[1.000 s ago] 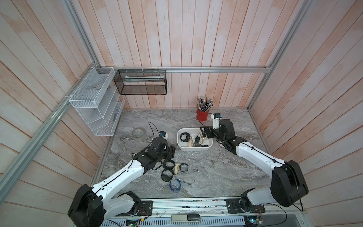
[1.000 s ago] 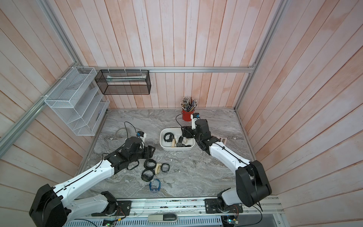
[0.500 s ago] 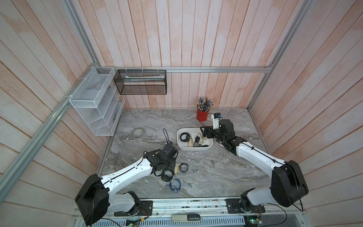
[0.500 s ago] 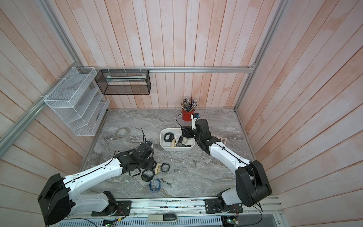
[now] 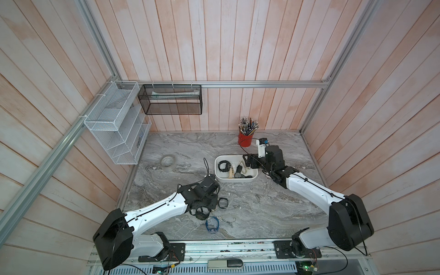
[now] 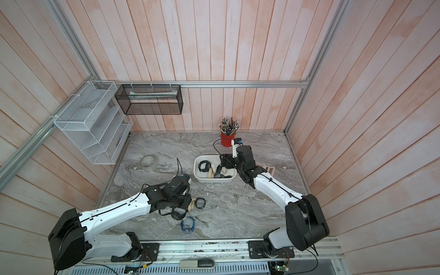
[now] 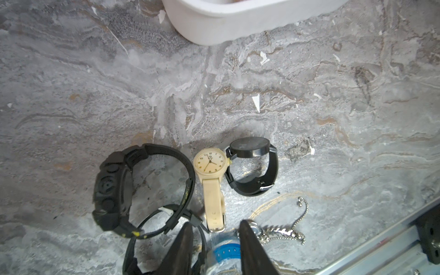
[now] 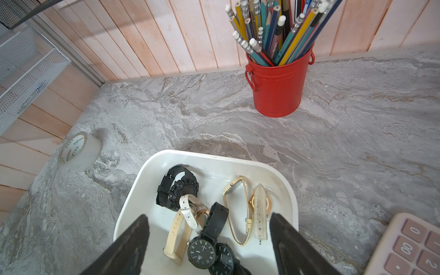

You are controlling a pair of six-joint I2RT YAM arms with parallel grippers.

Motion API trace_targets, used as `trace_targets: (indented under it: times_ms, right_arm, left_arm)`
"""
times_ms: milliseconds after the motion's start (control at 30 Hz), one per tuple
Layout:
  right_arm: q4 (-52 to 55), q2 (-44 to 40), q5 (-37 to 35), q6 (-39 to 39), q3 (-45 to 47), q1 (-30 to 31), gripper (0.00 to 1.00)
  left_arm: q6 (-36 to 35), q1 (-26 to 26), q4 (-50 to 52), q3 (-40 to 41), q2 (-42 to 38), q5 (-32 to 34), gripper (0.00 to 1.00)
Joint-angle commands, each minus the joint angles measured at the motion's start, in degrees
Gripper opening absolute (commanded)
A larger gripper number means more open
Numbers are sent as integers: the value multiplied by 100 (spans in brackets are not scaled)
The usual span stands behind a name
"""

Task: Put the watch into the storage box
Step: Pick up the watch at the center of the board.

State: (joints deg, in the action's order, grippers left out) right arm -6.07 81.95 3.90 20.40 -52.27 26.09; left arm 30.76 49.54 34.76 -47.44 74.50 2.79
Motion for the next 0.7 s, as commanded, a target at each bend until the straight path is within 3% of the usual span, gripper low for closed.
trace_targets:
  times_ms: [0, 667]
  right_arm:
    - [-85, 21, -81, 39, 42, -32, 82]
    - [-176, -57, -104, -10, 87, -33, 82]
  left_arm:
    - [115, 20, -316, 68, 180, -212, 34]
    - [294, 55, -316, 265, 568, -200, 29]
